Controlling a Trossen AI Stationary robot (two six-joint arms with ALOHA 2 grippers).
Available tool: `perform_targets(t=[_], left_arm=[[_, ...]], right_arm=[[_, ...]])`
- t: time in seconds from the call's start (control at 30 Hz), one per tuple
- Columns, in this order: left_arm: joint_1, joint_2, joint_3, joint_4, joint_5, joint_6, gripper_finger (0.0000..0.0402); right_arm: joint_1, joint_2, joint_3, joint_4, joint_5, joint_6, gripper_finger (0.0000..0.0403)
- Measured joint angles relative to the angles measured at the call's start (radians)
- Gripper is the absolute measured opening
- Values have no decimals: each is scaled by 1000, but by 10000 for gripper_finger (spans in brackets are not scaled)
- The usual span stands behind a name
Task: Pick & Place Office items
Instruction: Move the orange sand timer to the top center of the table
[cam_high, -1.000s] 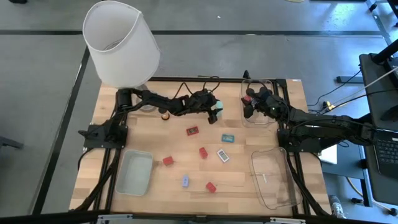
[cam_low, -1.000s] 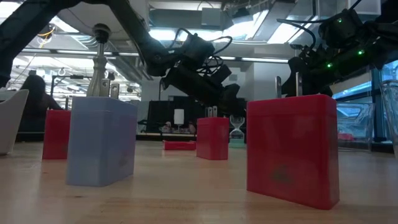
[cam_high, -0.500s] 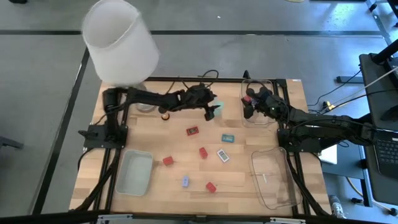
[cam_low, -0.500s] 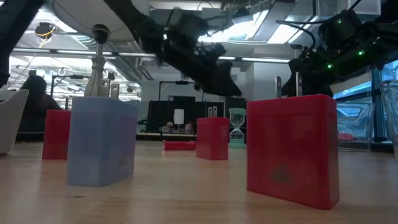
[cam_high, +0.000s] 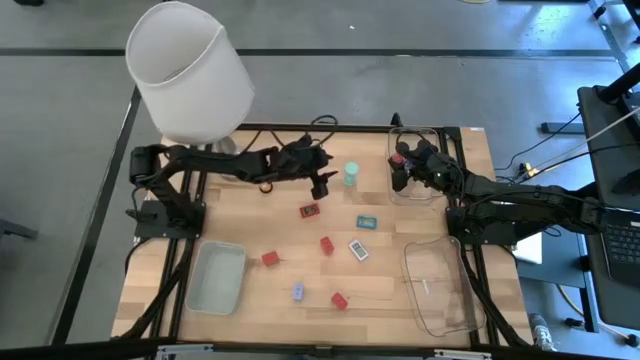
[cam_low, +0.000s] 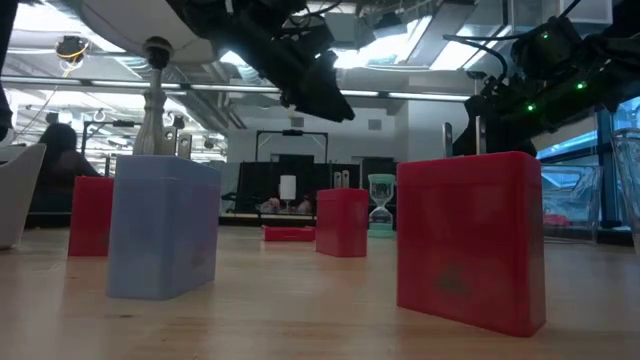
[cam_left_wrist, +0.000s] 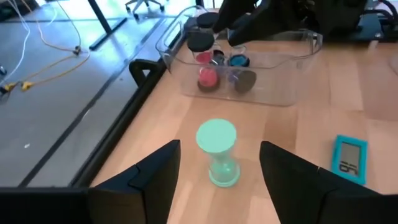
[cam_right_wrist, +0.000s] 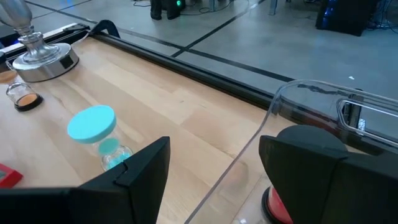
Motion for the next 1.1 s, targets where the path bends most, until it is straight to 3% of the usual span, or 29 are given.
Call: perform_targets(t=[0.23, 0.47, 0.7, 1.0, 1.1], left_arm=[[-73, 0, -57, -15, -23, -71, 208], [-179, -4, -116, -78, -227, -189, 194], [-261, -22, -125, -374, -480, -394, 181], [-279, -199, -126, -875, -525, -727, 150], [-288, -299, -166, -918, -527, -775, 131]], right_arm=[[0, 0, 0, -1, 0, 0, 252], [0, 0, 0, -1, 3, 0, 252], [0, 0, 0, -2, 3, 0, 252], [0, 0, 0, -2, 3, 0, 252], [0, 0, 0, -2, 2, 2, 252]])
